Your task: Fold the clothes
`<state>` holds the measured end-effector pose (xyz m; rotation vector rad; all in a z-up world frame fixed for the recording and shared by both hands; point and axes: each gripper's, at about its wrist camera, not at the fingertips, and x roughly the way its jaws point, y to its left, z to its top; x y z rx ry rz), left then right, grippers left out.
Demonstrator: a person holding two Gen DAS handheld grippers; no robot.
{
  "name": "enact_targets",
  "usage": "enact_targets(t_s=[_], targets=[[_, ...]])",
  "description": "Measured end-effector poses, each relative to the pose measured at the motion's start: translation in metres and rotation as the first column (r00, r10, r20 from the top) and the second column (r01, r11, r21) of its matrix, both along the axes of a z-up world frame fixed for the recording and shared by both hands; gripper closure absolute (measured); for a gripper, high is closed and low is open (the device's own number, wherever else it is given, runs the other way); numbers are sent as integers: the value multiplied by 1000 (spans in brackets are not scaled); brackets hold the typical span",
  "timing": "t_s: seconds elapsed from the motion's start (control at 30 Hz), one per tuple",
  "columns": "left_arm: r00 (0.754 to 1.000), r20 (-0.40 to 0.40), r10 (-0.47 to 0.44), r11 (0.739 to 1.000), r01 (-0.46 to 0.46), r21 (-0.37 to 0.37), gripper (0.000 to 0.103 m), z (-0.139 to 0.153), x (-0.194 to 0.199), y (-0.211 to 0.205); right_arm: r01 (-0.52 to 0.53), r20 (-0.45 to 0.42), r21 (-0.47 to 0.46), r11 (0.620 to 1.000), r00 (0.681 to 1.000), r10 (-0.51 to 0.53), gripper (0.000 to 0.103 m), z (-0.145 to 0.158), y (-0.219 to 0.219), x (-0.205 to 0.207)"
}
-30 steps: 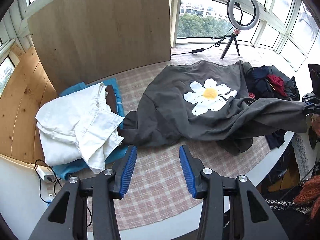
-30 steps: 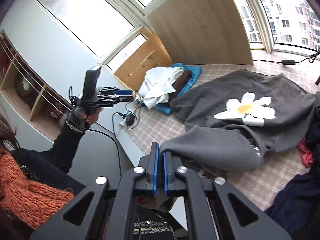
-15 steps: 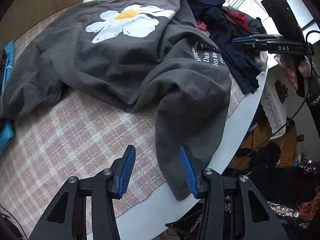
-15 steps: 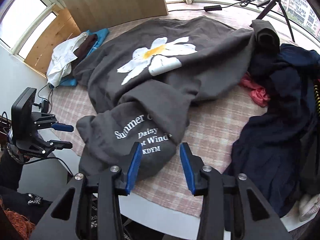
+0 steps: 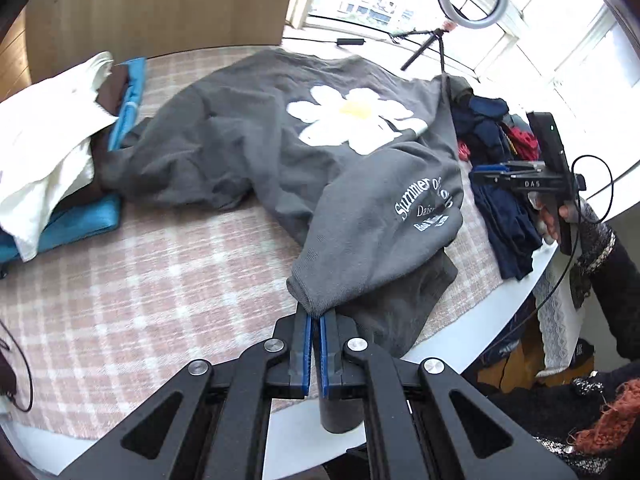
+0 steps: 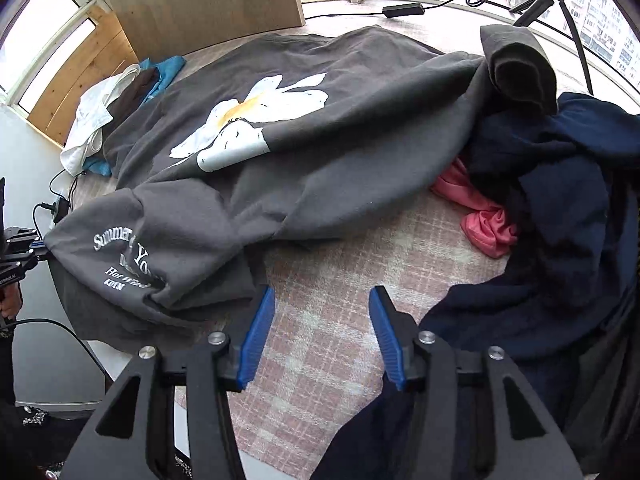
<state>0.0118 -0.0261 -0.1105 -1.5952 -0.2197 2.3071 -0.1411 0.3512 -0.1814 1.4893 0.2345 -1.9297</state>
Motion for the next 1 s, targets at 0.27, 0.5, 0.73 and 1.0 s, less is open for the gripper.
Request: enact_targets(t_s=[0.27,0.5,0.73,1.0], targets=[[989,4,146,984,-145,-105,100,2,-1,-57,46,137,-200,979,990,-18,50,-27,-47,-33],[987,-19,158,978,-159,-134,100,4,-37,-64,-95,-60,-79,992,994,91,100,-8,-89,-46],[989,-8,146,948,-142,-283,91,-21,-106,-66,12,-215,75,997,977,4,74,48,-111,-115],[998,34,45,977,-37,-209,72,-29,-59,-89,-209,-28,-21,978,978,209,58,24,-68,14]])
